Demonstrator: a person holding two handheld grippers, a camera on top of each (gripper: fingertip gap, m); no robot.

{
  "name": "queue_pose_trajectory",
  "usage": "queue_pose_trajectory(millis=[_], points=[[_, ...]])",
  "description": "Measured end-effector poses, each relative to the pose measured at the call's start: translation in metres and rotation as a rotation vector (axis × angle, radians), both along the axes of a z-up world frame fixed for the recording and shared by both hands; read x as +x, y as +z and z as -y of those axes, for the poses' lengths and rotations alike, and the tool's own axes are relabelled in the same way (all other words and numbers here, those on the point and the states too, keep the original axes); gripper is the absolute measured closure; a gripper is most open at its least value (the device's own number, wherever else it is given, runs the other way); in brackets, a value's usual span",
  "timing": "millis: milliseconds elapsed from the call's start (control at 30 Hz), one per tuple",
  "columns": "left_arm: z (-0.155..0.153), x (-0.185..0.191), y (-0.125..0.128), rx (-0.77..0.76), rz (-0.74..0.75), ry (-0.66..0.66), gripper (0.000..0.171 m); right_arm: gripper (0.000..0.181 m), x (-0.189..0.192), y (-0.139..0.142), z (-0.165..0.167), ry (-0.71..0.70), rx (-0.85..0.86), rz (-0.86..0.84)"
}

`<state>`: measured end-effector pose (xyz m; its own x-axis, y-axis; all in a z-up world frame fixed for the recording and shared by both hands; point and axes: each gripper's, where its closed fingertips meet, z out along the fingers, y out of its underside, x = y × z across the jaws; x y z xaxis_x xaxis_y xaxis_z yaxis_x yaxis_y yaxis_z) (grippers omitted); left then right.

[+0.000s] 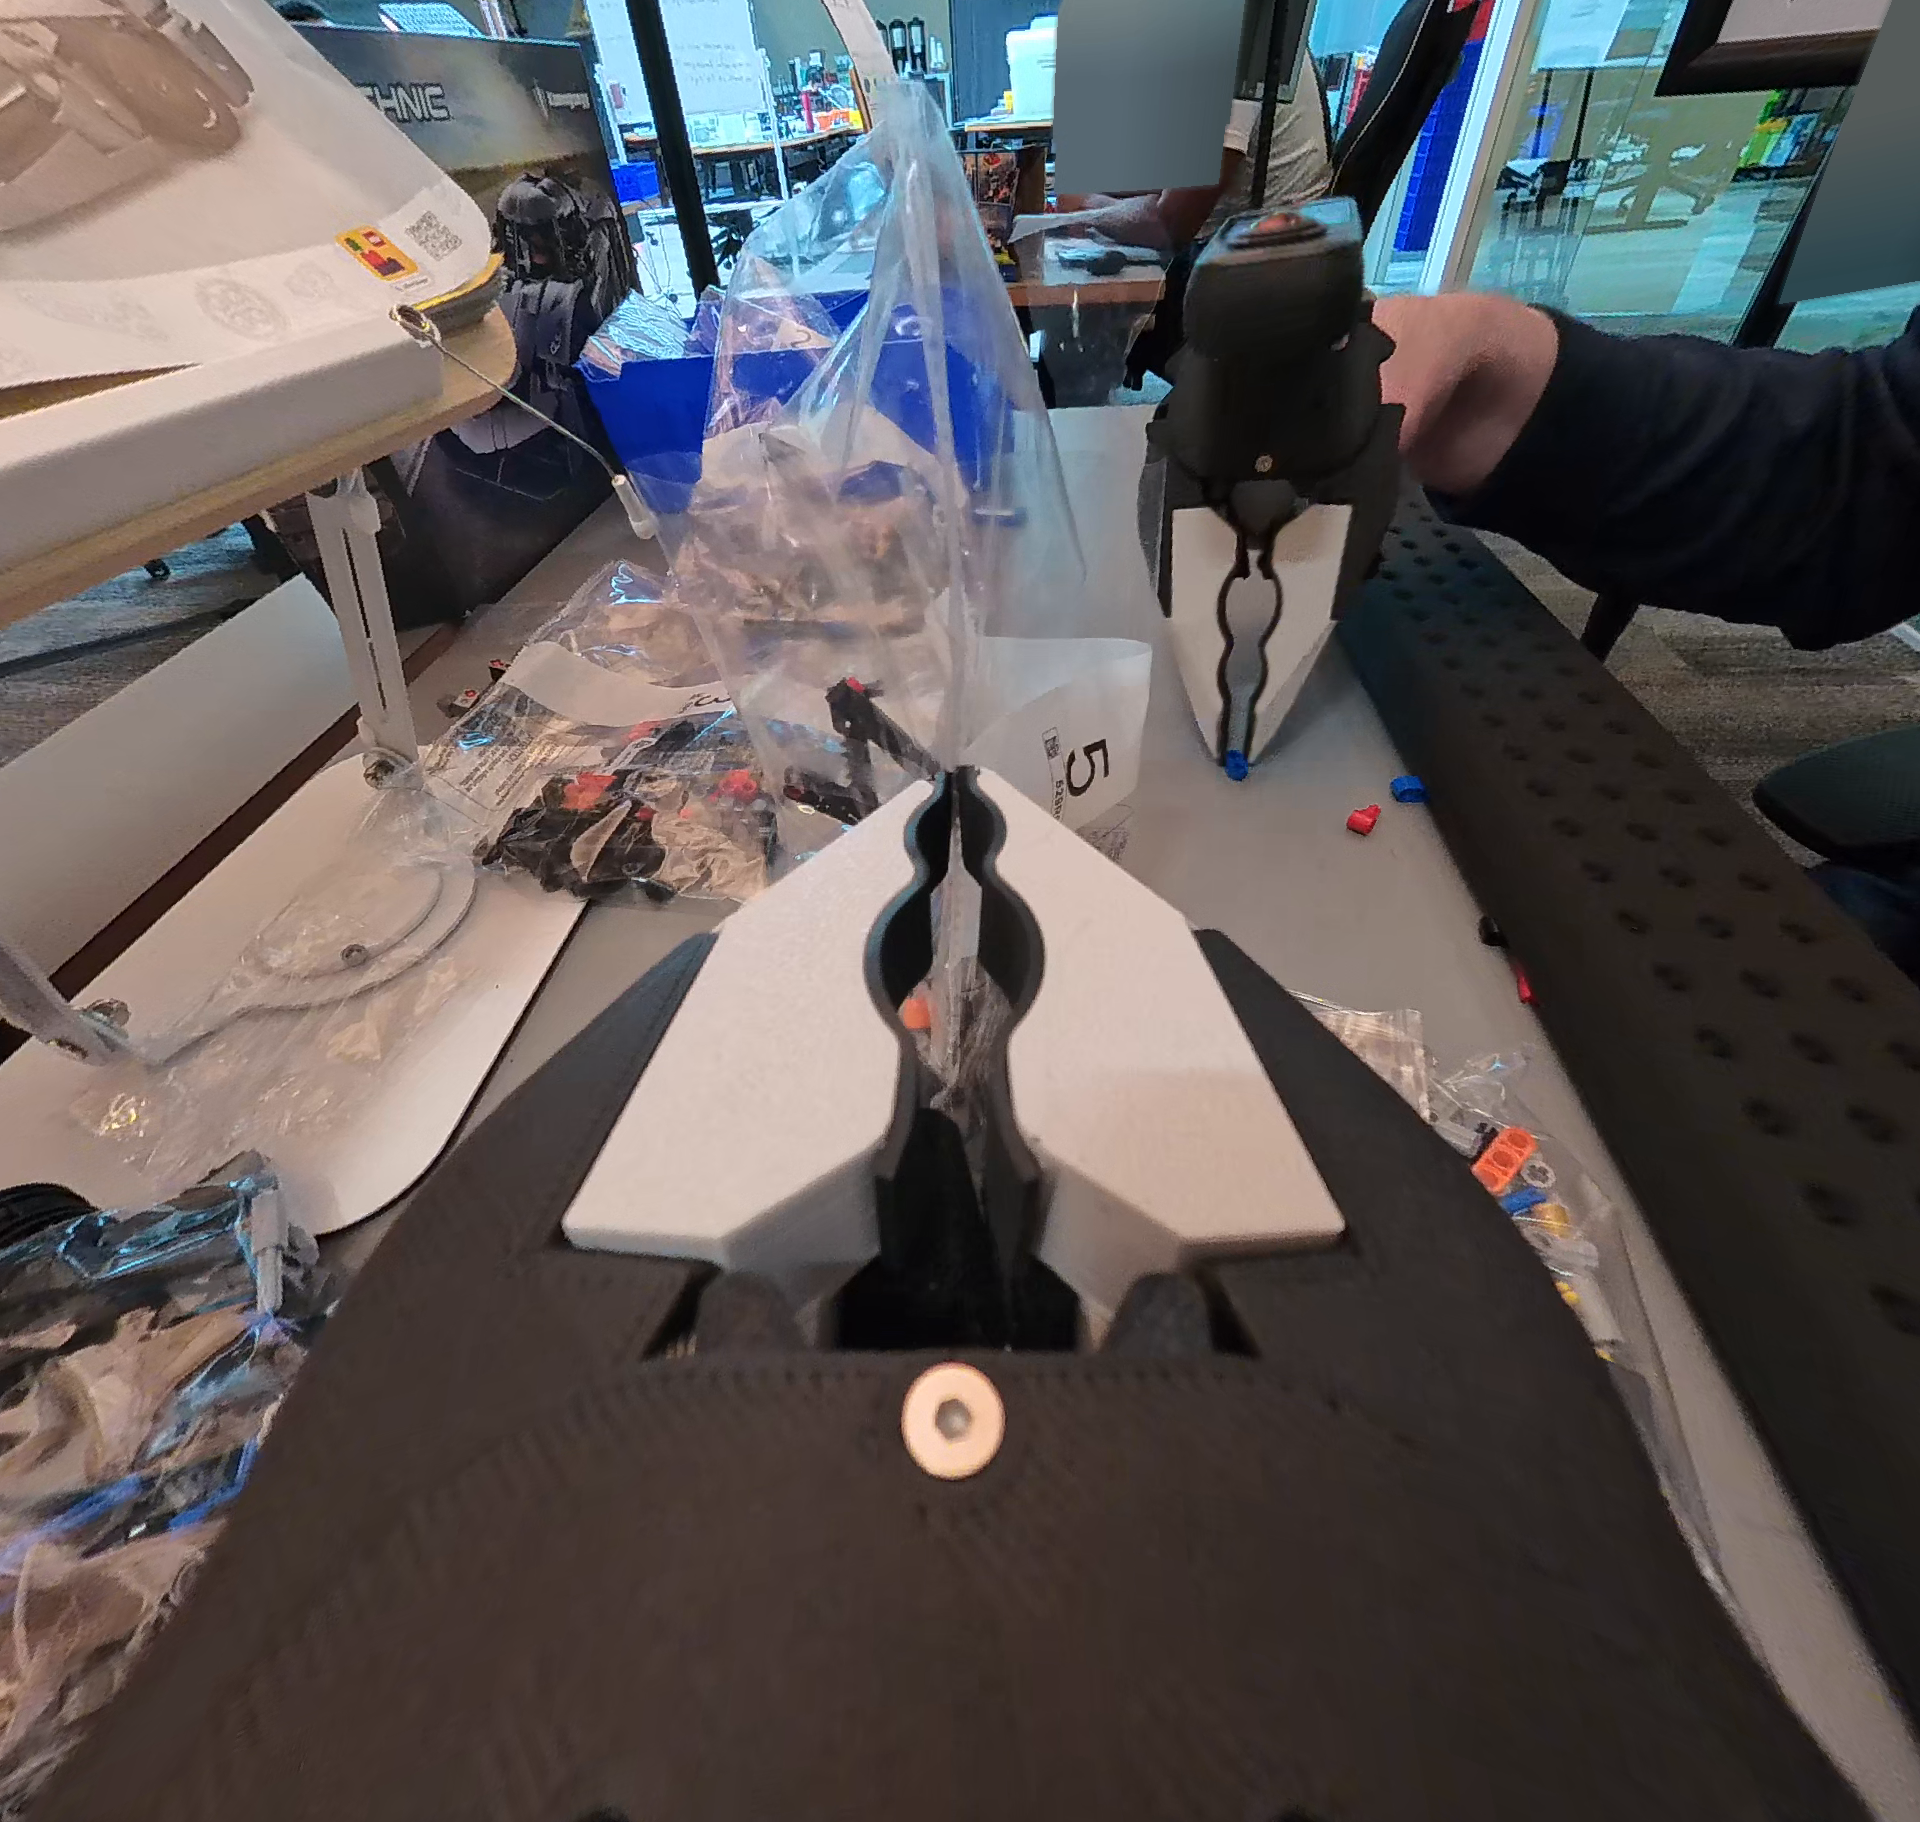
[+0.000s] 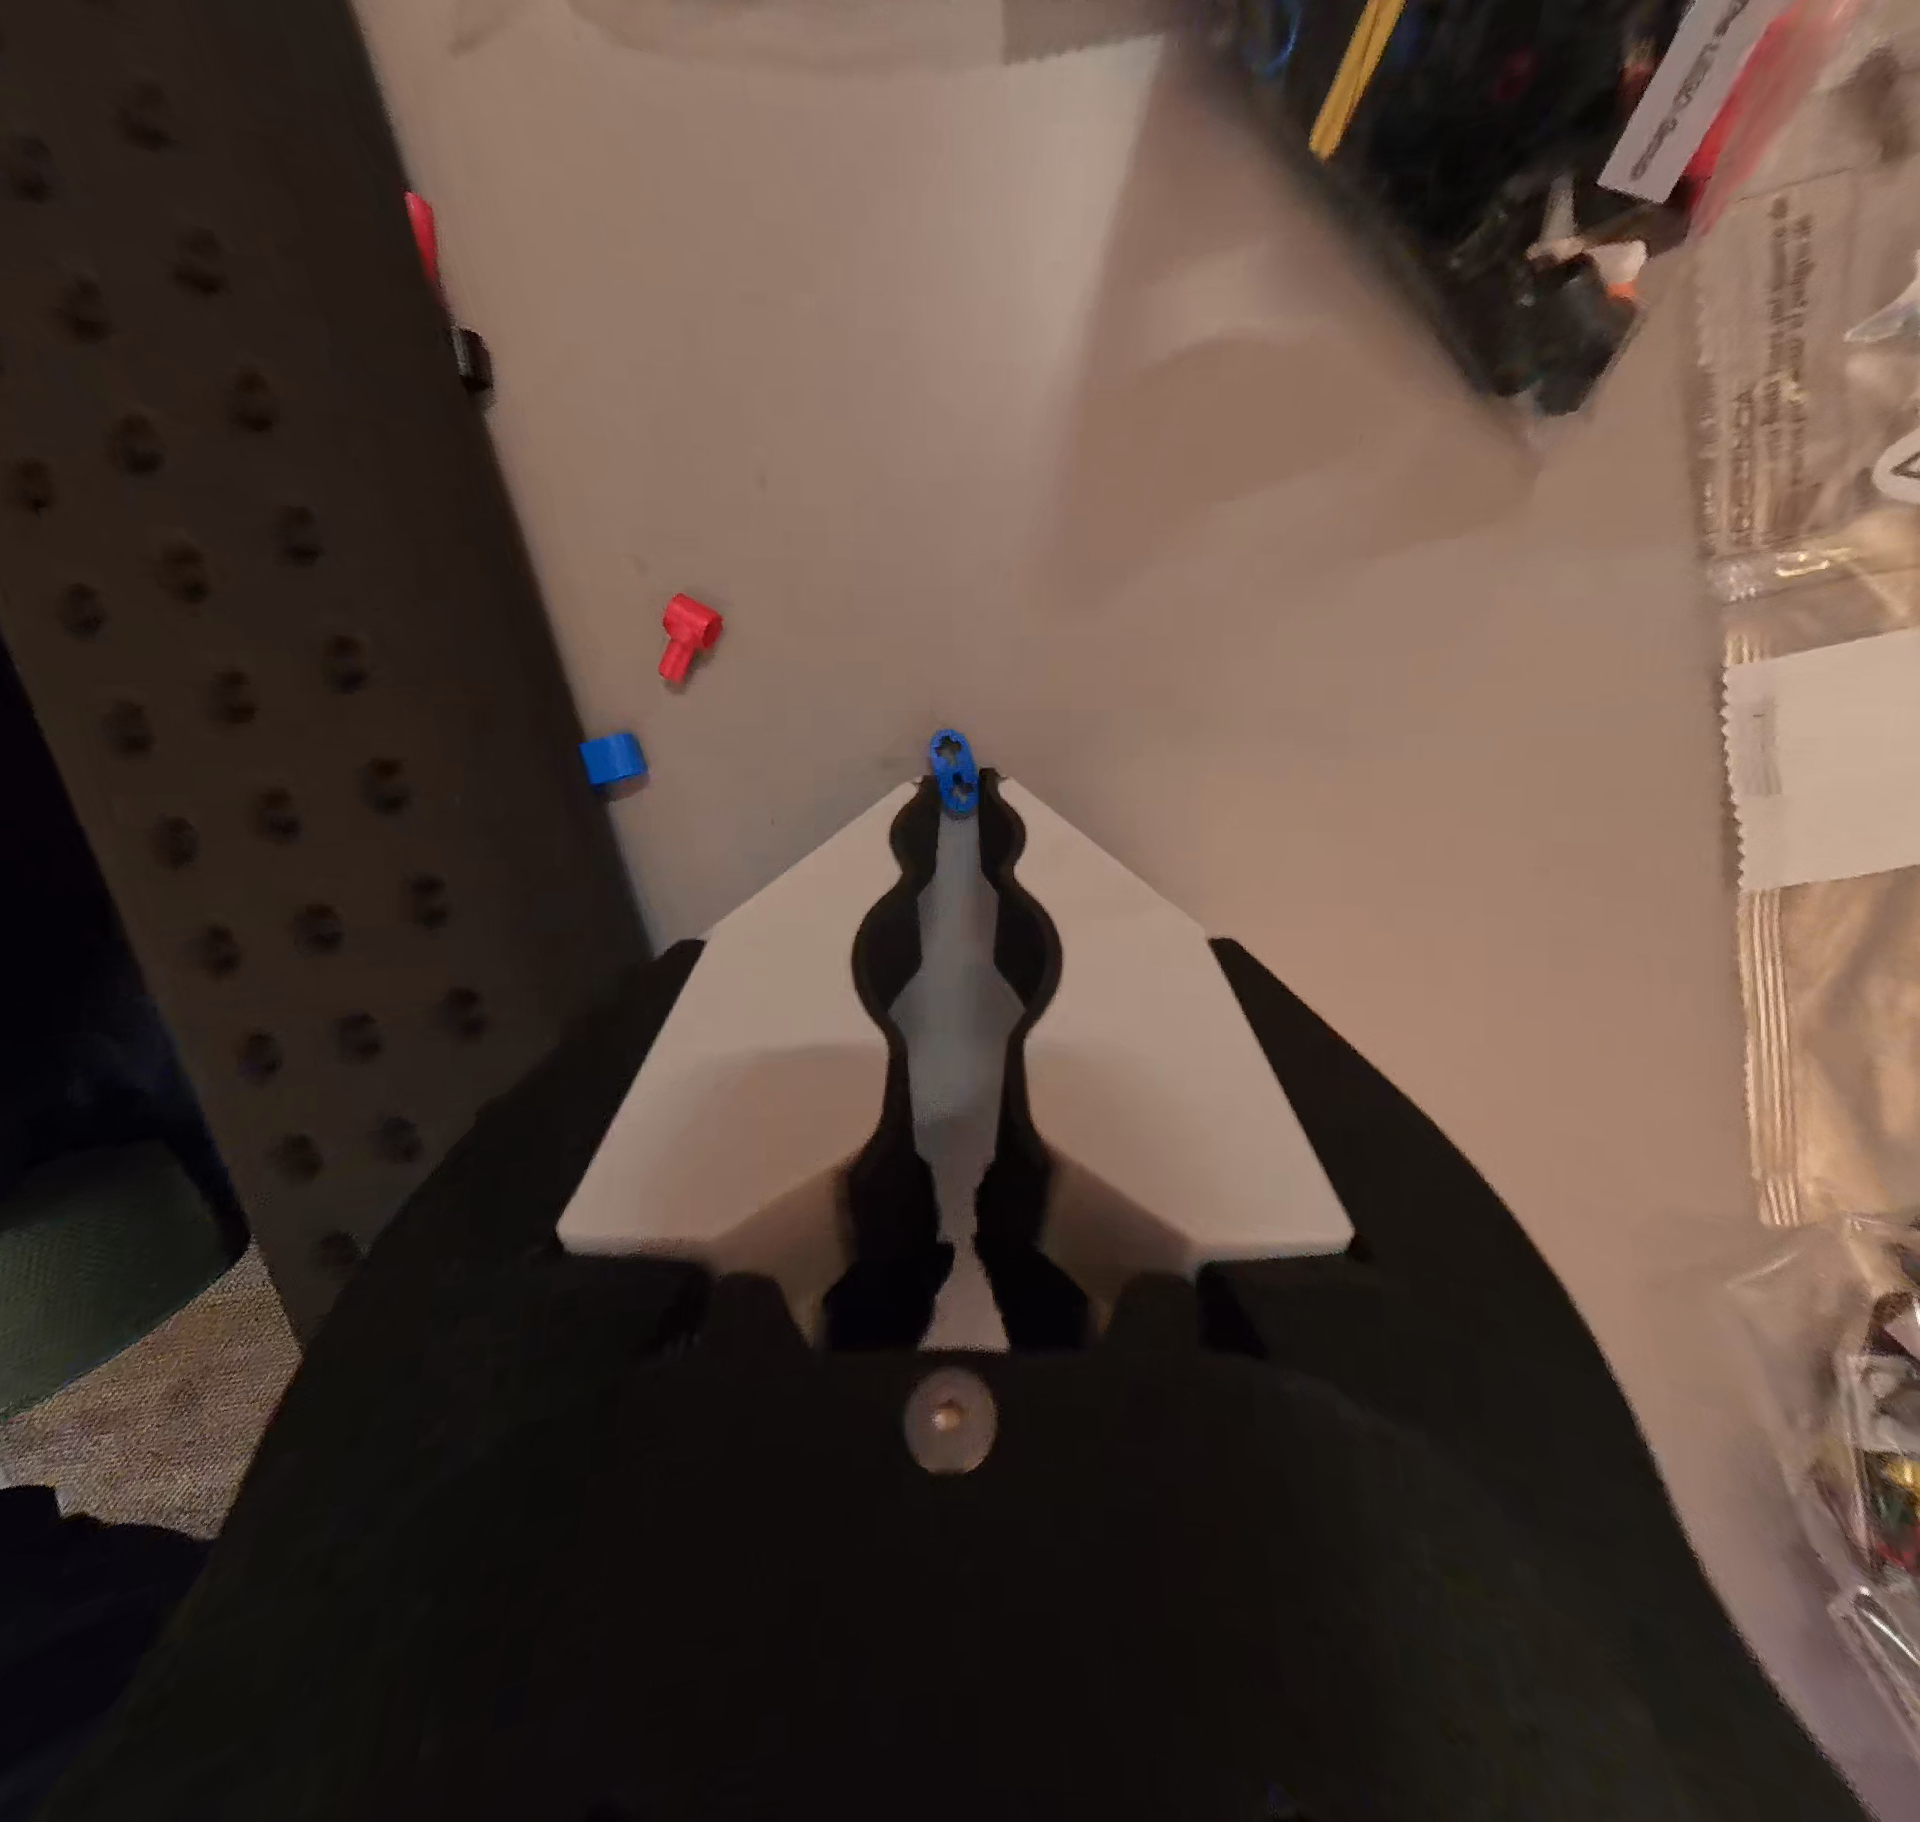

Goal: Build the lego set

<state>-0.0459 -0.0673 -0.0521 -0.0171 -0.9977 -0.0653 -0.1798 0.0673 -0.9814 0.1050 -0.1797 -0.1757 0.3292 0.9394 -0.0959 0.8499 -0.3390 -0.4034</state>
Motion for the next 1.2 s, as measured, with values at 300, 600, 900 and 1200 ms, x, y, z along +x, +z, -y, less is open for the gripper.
queue_pose_trajectory(millis=[300,600,900,1200], points=[[-0.001,0.000,0.000,-0.003,0.003,0.001,0.171,0.177,-0.020,0.076,-0.052,-0.065,0.218,-0.166],[-0.002,-0.004,0.001,-0.003,0.005,0.007,0.171,0.177,-0.074,0.163,-0.120,-0.077,0.350,-0.343],[-0.003,-0.004,0.001,-0.001,0.005,0.010,0.171,0.170,-0.107,0.146,-0.122,0.002,0.274,-0.281],[-0.003,-0.004,0.001,-0.004,0.007,0.011,0.171,0.162,-0.072,0.155,-0.115,-0.100,0.312,-0.287]])
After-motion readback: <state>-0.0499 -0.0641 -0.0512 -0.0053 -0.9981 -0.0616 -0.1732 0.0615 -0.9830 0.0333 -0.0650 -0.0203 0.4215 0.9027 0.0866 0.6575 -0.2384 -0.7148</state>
